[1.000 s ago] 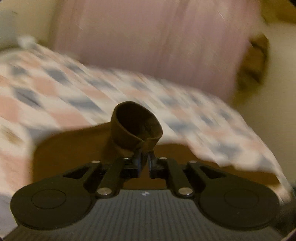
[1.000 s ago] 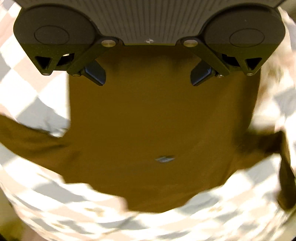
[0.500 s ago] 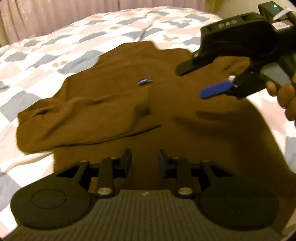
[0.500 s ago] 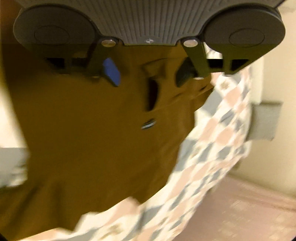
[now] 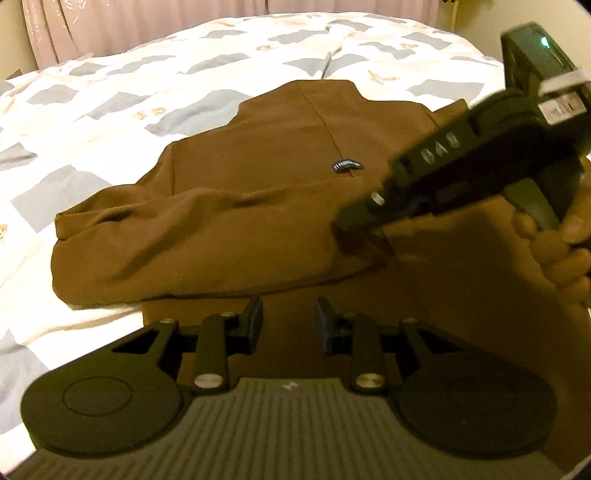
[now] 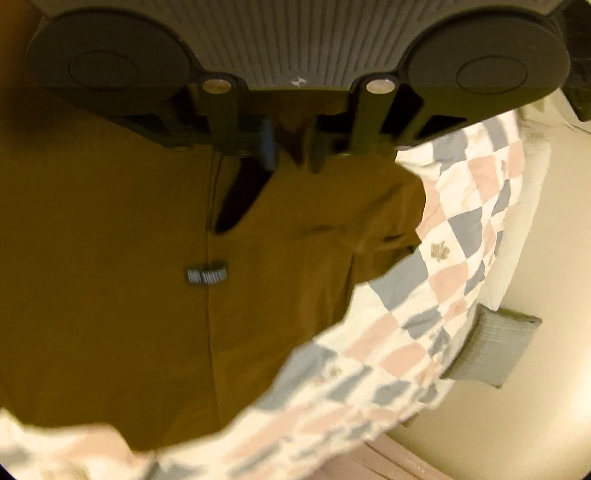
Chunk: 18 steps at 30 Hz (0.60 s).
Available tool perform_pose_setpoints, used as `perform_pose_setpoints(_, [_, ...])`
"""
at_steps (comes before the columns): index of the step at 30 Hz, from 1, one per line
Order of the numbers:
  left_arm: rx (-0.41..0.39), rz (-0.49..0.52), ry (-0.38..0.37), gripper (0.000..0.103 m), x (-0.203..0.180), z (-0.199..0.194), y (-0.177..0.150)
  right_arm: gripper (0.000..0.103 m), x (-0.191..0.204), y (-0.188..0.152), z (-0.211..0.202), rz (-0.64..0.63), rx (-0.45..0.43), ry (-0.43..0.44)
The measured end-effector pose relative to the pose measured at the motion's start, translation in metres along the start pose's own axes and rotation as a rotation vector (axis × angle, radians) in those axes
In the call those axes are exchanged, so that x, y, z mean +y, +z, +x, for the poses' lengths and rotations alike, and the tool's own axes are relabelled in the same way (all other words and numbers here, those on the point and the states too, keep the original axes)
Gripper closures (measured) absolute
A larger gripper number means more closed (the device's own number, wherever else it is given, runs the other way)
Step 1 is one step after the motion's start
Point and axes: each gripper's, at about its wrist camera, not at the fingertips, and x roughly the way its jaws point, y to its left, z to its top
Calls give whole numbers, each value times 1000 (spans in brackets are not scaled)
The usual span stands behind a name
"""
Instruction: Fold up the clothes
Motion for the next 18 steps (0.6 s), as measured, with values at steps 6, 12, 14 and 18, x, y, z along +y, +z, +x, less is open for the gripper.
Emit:
perform_pose_setpoints(6, [-7, -3, 4, 77, 10, 0, 3, 98, -28, -6, -20, 197, 14, 33])
perform_pose_setpoints(12, [-17, 51, -15, 77, 7, 3, 7, 78, -41, -10, -21, 258, 34, -62])
perform_pose_setpoints(14, [-41, 83, -30, 77, 3, 0, 11, 71, -40, -13, -25, 285, 4, -26])
perform_pose_setpoints(18, [-67, 377, -72, 75, -31, 3, 8, 60, -49, -18, -23, 401, -21, -7])
